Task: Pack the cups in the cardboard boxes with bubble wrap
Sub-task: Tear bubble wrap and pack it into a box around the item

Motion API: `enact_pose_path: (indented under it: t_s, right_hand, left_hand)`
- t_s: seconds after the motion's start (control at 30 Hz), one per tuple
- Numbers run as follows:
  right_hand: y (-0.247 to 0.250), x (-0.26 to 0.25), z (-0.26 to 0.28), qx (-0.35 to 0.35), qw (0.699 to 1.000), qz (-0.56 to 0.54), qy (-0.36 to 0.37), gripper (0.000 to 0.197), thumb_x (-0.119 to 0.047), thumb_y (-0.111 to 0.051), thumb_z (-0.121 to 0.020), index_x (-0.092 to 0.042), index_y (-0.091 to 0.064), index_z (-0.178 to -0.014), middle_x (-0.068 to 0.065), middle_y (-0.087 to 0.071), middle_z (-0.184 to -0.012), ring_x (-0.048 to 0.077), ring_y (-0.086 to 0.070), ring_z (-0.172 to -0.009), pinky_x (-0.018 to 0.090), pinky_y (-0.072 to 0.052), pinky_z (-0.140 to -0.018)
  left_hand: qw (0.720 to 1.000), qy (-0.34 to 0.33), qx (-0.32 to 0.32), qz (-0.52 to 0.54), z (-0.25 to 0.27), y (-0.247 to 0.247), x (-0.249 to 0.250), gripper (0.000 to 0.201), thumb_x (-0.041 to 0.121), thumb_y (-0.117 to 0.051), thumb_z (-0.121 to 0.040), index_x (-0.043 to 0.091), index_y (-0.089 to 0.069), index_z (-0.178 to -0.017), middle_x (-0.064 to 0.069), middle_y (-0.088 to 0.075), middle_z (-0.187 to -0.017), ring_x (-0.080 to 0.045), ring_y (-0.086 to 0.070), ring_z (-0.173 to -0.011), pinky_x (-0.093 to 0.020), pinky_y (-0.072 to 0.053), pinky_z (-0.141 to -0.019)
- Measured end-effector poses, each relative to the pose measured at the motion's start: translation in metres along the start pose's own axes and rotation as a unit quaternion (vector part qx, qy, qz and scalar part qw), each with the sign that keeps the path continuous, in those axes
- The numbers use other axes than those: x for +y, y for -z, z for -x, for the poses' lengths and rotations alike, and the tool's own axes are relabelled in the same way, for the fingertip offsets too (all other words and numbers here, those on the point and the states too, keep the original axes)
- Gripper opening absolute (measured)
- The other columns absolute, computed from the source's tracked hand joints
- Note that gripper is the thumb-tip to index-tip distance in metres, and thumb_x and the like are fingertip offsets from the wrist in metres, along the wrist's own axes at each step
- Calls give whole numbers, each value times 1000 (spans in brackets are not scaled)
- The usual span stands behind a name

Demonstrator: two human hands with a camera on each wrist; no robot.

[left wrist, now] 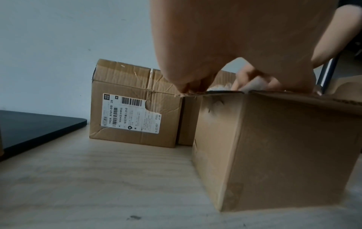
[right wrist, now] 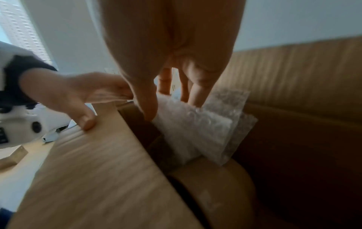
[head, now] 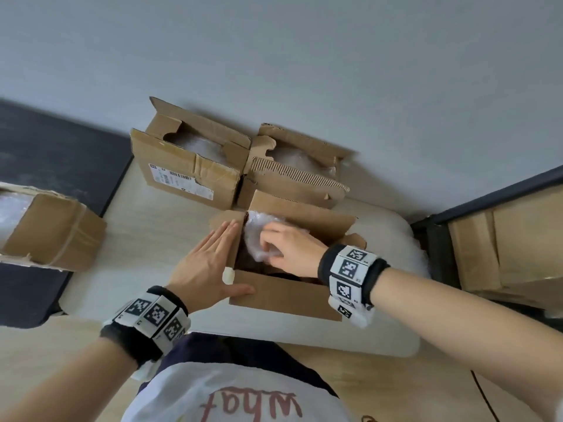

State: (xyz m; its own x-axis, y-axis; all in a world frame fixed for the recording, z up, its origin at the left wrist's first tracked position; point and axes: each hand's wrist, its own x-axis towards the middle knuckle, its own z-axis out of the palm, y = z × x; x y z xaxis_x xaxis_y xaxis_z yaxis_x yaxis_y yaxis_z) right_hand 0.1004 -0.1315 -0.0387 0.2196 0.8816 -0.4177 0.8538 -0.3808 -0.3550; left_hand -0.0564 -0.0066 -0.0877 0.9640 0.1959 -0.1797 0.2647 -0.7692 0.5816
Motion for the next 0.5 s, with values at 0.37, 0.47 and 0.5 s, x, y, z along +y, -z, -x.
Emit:
enact_pose_path:
  t_s: [0.37, 0.47, 0.5]
  right_hand:
    - [2, 13, -33, -166, 968, 186, 17, 42, -12, -43, -94, -18, -47, -136, 4, -42, -139, 27, -43, -126, 42, -42, -96]
    - [-10, 11, -43, -218, 955, 203, 5, 56, -22, -53, -93, -26, -33, -146, 2, -28, -152, 25, -34, -136, 40, -36, -107]
    - [-14, 9, -47, -229, 954, 192, -1, 59, -28, -52, -94, -28, -28, -148, 1, -23, -155, 25, -29, -139, 39, -32, -110]
  left_hand:
    - [999, -14, 16, 41, -1, -7, -9, 117, 70, -63, -68, 23, 14, -144, 18, 14, -148, 11, 23, -131, -5, 16, -105]
    - [999, -16, 19, 42, -3, -9, -12, 117, 70, -61, -68, 22, 13, -144, 16, 14, -149, 10, 24, -132, -6, 16, -106]
    - [999, -18, 19, 38, -3, -10, -12, 116, 71, -60, -69, 21, 13, -145, 15, 14, -150, 9, 25, -132, -7, 16, -107]
